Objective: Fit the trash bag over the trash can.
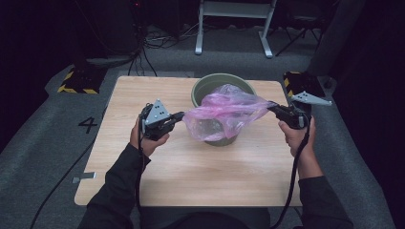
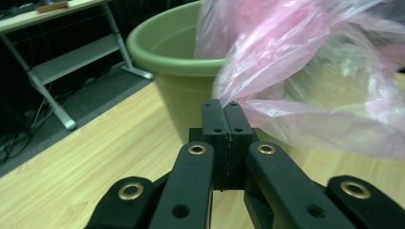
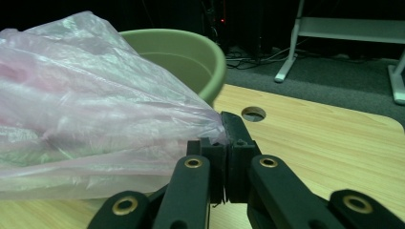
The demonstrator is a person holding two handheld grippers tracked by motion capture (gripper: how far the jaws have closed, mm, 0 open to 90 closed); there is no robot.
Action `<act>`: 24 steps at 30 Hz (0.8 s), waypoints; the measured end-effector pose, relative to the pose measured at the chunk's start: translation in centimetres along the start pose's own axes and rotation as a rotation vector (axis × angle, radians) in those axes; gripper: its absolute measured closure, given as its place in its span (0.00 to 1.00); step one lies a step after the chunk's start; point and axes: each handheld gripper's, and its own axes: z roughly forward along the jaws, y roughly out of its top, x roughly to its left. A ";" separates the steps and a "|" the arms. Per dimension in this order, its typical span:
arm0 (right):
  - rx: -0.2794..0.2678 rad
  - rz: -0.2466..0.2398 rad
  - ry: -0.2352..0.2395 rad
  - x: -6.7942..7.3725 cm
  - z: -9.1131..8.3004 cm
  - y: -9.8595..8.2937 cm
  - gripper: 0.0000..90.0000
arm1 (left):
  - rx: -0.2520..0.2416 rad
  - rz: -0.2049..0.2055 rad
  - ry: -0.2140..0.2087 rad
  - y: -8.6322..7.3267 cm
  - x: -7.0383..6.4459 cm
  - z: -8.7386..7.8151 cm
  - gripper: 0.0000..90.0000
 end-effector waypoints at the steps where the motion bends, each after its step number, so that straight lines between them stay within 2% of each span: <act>1: 0.006 0.003 0.002 -0.2 0.1 -0.1 0.99 | -0.001 0.000 0.012 -0.1 0.2 0.0 1.00; 4: 0.012 0.000 -0.003 -0.6 0.2 -0.2 0.97 | -0.021 -0.006 0.020 -0.2 0.5 0.0 1.00; 6: 0.027 -0.026 0.012 -0.6 0.3 -0.3 0.89 | -0.031 0.005 0.010 0.0 0.3 -0.1 1.00; 7: 0.021 -0.060 0.038 -0.3 0.3 -0.3 0.81 | -0.033 0.012 0.003 0.1 0.2 -0.1 1.00; 10: -0.009 -0.175 0.069 1.0 -0.4 0.0 0.57 | -0.046 0.041 -0.010 0.7 -0.5 -0.3 0.98; 11: -0.024 -0.205 0.086 1.5 -0.8 0.1 0.52 | -0.045 0.054 -0.005 0.9 -0.7 -0.3 0.97; 13: -0.044 -0.257 0.089 2.5 -1.5 0.7 0.40 | -0.050 0.061 -0.008 1.3 -0.9 -0.2 0.97; 15: -0.071 -0.287 0.082 3.1 -2.0 1.2 0.35 | -0.044 0.072 -0.003 1.6 -0.9 -0.1 0.97; 17: -0.089 -0.299 0.100 3.5 -2.4 1.8 0.35 | -0.045 0.071 -0.004 1.9 -0.7 0.1 0.96; 19: -0.094 -0.336 0.106 3.9 -2.6 2.3 0.37 | -0.043 0.072 -0.004 2.1 -0.5 0.3 0.96; 20: -0.098 -0.350 0.116 4.1 -2.7 2.5 0.45 | -0.043 0.070 -0.004 2.2 -0.4 0.5 0.96; 21: -0.096 -0.361 0.125 4.2 -2.6 2.7 0.57 | -0.043 0.071 -0.001 2.3 -0.3 0.6 0.96; 23: -0.067 -0.373 0.091 4.4 -2.2 3.0 0.79 | -0.036 0.075 0.008 2.4 -0.1 0.9 0.96; 24: -0.053 -0.374 0.075 4.5 -1.8 3.2 0.84 | -0.034 0.070 0.008 2.5 0.1 1.1 0.96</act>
